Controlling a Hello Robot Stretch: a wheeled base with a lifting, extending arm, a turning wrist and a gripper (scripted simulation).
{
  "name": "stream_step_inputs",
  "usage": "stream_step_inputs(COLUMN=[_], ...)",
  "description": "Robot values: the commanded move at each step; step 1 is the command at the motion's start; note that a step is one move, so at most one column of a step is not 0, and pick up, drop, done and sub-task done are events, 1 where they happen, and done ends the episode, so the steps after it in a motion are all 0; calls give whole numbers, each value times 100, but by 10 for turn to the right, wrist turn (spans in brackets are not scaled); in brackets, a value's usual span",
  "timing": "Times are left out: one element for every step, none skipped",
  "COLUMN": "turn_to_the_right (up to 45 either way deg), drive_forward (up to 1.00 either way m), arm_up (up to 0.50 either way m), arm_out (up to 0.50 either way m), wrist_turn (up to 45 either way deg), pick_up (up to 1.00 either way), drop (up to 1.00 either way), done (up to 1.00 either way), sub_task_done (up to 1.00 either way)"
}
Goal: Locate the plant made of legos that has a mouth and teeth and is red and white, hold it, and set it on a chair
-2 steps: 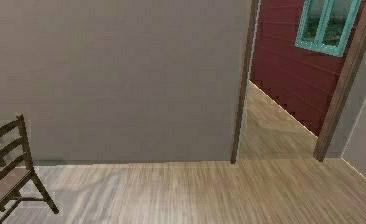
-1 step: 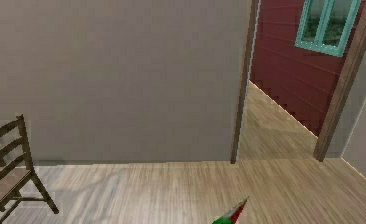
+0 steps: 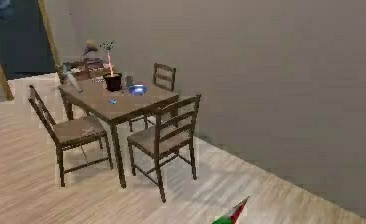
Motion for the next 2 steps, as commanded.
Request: stream_step_inputs(turn_to_the_right=[-330,0], drive_forward=[0,95], arm_up=[0,0], arm_out=[0,0], wrist_turn=[0,0], pick_up=[0,0], drop=[0,0], done=[0,0], sub_task_done=[0,0])
